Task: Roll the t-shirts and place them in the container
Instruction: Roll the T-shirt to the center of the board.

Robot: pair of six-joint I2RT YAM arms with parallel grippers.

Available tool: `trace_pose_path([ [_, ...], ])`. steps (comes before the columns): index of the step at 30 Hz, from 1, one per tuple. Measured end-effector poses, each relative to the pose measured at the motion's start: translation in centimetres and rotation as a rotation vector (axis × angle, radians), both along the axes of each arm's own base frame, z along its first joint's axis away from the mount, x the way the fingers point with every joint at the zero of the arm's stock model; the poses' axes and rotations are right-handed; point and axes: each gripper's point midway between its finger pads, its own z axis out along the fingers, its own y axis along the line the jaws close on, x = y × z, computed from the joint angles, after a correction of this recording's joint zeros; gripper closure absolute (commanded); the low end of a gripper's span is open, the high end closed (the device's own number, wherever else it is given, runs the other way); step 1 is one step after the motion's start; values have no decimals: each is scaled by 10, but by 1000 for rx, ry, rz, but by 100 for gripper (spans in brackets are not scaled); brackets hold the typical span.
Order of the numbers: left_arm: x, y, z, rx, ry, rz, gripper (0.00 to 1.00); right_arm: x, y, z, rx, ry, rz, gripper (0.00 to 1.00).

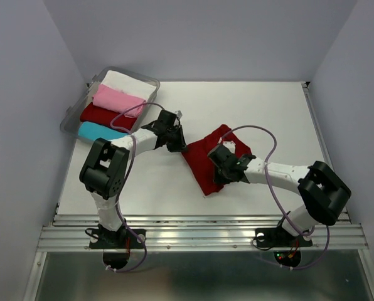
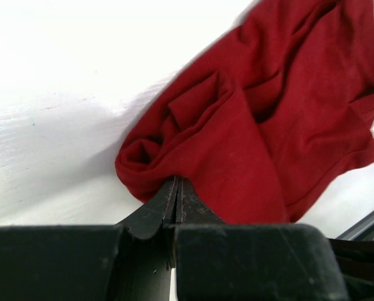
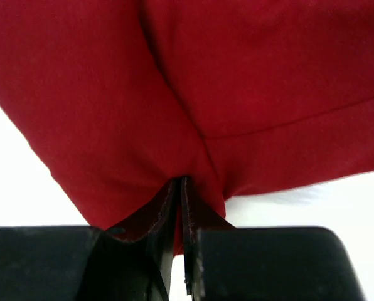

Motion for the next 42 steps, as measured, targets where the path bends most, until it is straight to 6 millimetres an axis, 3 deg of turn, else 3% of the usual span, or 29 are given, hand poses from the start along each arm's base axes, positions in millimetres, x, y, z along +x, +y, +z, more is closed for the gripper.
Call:
trace_pose_path([
  [5, -9, -1, -20, 31, 44, -12, 92, 3, 1, -2, 8, -10, -16, 88],
  [9, -12, -4, -15, 51, 24, -16, 92, 3, -8, 10, -5, -36, -40, 88],
  [13, -13, -11, 2, 50, -13, -23, 92, 3, -14, 42, 43, -102, -62, 88],
  [16, -9, -15, 10, 42, -32, -26, 92, 4, -13, 55, 78, -129, -70, 88],
  [20, -7, -16, 2, 50, -24, -23, 92, -5, -14, 31, 61, -89, -65, 89],
  [23, -8, -15, -17, 70, 10, -22, 92, -18, -21, -1, 12, -18, -60, 90],
  [25, -9, -15, -28, 76, 32, -24, 92, -21, -22, -11, -4, 2, -61, 90],
  [29, -6, -16, -27, 78, 27, -21, 92, -20, -20, -5, -8, -9, -53, 89],
  [32, -4, -12, -25, 98, 17, -10, 92, -17, -18, 12, -19, -37, -40, 87],
  [36, -1, 1, 0, 124, -22, 19, 86, -6, -6, 55, 1, -123, -13, 71],
  [40, 14, 23, 54, 98, -130, 84, 76, 3, 13, 92, -9, -213, 29, 56],
  [42, 21, 37, 82, 78, -190, 124, 73, 2, 25, 96, -49, -231, 69, 44],
])
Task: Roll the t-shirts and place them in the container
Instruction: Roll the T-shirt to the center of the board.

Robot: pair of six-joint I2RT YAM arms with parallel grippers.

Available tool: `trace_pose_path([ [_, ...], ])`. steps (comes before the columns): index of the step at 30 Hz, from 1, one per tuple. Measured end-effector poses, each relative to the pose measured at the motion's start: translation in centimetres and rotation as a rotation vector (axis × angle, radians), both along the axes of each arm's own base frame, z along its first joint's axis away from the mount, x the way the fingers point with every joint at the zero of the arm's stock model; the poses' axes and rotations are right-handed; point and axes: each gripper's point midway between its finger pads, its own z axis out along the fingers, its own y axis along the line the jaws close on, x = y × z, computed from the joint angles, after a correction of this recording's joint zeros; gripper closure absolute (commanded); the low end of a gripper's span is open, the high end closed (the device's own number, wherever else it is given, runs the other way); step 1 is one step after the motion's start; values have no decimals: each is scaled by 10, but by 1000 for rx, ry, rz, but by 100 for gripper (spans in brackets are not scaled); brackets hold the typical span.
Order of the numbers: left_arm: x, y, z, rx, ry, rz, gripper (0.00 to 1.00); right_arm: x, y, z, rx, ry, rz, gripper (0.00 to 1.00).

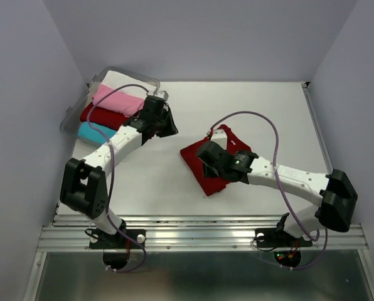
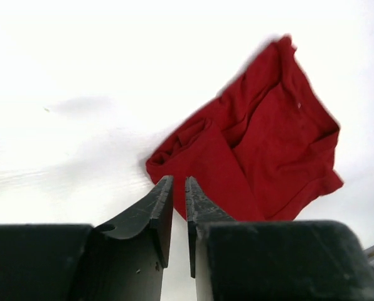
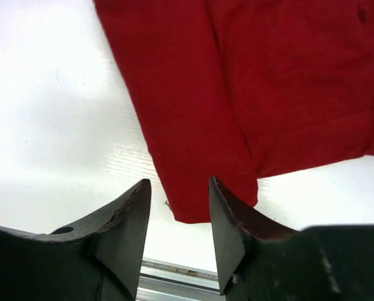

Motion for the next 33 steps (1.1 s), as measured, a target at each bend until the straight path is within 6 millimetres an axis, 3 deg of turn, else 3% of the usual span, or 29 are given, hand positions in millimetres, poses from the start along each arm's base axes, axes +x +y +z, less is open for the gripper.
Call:
trace_pose_path([
  [2, 5, 17, 23, -18, -55, 40, 69, -1, 11, -3, -53, -10, 32, 41],
  [5, 5, 43, 32, -33, -81, 95, 63, -7, 25, -23, -164, -4, 81, 39],
  [7, -1, 60, 21, -33, -60, 128, 63, -9, 30, -37, -228, 4, 104, 39],
  [9, -11, 79, -4, -20, 3, 164, 60, -12, 32, -51, -281, 16, 129, 39],
  [12, -26, 87, -29, -11, 74, 175, 54, -13, 32, -67, -345, 28, 151, 39],
  [17, -42, 85, -37, -28, 110, 161, 41, -10, 29, -85, -412, 34, 165, 46],
  [21, -46, 81, -28, -67, 89, 149, 33, -7, 28, -100, -451, 35, 172, 69],
  [22, -46, 79, -28, -78, 87, 143, 29, -6, 27, -102, -462, 30, 171, 79],
  [26, -55, 72, -38, -114, 111, 112, 20, -3, 29, -102, -448, 8, 168, 99],
  [33, -80, 51, -57, -175, 164, 28, 9, -10, 38, -97, -326, 20, 219, 99],
])
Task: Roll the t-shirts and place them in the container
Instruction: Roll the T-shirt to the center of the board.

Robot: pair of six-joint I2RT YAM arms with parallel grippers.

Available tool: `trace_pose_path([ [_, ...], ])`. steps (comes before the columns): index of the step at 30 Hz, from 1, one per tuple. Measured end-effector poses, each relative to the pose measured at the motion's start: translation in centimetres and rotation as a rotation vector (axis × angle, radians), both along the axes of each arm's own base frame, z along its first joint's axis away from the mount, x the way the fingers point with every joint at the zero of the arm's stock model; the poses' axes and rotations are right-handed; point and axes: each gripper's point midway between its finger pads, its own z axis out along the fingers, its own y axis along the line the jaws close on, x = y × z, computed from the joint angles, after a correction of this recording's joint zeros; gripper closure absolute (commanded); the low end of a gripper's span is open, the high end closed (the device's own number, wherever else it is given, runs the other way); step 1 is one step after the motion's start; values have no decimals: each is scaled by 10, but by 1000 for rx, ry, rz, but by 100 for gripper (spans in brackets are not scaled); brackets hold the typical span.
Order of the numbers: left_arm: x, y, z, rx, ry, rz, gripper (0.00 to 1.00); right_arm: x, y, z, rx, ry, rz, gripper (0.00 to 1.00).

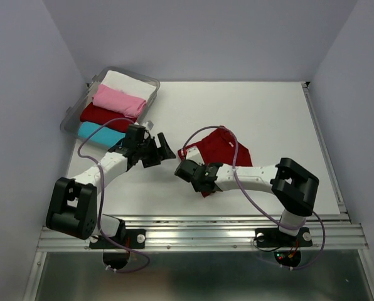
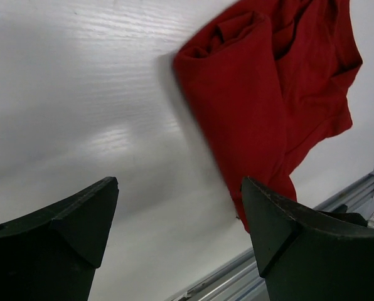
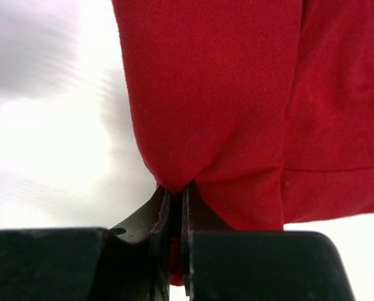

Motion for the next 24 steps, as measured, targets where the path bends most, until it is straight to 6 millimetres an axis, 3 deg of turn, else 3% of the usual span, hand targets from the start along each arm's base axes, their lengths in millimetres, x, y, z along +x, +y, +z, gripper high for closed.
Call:
trace_pose_path([
  [9, -8, -30, -8, -90, -5, -70, 9, -7, 26, 15, 242, 95, 50, 99],
  [24, -7, -51, -41, -115, 57, -81, 13, -11, 34, 20, 383, 177, 63, 99],
])
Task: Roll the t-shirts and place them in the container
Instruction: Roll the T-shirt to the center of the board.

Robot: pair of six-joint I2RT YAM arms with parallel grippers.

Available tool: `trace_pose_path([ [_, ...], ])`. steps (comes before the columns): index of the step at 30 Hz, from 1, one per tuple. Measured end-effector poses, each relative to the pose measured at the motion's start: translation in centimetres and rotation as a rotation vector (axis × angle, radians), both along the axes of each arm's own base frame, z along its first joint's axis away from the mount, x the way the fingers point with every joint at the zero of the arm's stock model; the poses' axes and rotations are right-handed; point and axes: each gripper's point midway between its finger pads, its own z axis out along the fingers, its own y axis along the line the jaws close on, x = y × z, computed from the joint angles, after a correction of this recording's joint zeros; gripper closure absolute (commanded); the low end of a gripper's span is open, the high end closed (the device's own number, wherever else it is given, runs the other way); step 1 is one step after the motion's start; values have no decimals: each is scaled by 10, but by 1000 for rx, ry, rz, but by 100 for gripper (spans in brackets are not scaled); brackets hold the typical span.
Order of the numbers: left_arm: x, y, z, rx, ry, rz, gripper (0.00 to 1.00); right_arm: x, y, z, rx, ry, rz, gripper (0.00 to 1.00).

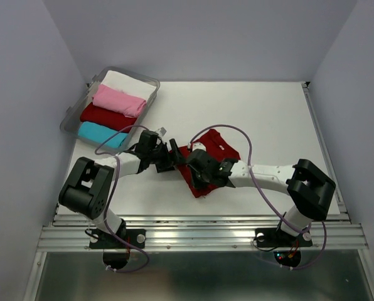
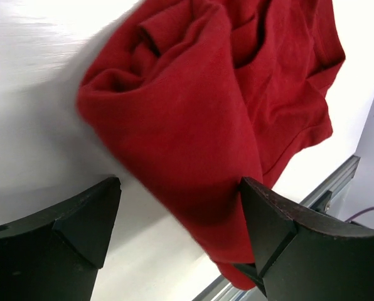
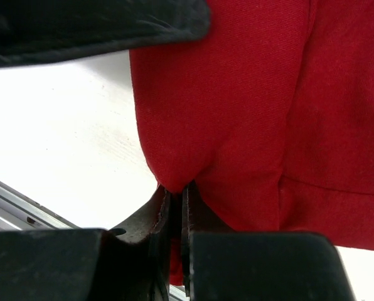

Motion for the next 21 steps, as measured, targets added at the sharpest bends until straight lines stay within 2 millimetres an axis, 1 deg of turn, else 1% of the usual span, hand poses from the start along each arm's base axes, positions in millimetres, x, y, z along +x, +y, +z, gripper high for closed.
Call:
trace_pose_path([
  [3, 0, -11, -1, -19, 0, -18, 22, -1, 0, -1, 6, 6, -2, 99],
  [4, 1, -16, -2, -23, 1, -25, 31, -2, 0, -2, 7, 9, 0, 99],
  [6, 2, -24, -4, -32, 11, -38, 45, -2, 0, -2, 9, 11, 0, 97],
  [7, 2, -27, -5, -34, 13, -41, 59, -2, 1, -2, 10, 11, 0, 95],
  [8, 3, -29, -7, -35, 21, -42, 68, -2, 0, -2, 9, 12, 0, 90],
  [9, 2, -31, -8, -38, 26, -44, 78, -3, 0, -2, 8, 12, -1, 77],
  [10, 2, -32, -8, -40, 28, -45, 95, -2, 0, -2, 7, 12, -2, 71],
  [11, 2, -32, -7, -43, 32, -40, 100, -2, -1, -2, 1, 8, -2, 66],
  [12, 2, -32, -7, -43, 32, -40, 100, -2, -3, -2, -3, 6, -5, 55],
  [14, 2, -32, -7, -43, 36, -38, 100, 0, -6, 2, -9, -7, -10, 51],
  [15, 2, -32, -7, -41, 39, -37, 100, 1, -7, 4, -12, -15, -13, 47],
  [16, 2, -32, -7, -39, 43, -33, 100, 1, -9, 7, -19, -23, -17, 46],
  [20, 1, -29, -9, -25, 59, -17, 100, 11, -14, 29, -53, -93, -39, 37],
  [21, 1, -29, -10, -24, 62, -13, 100, 14, -12, 37, -68, -123, -42, 32],
])
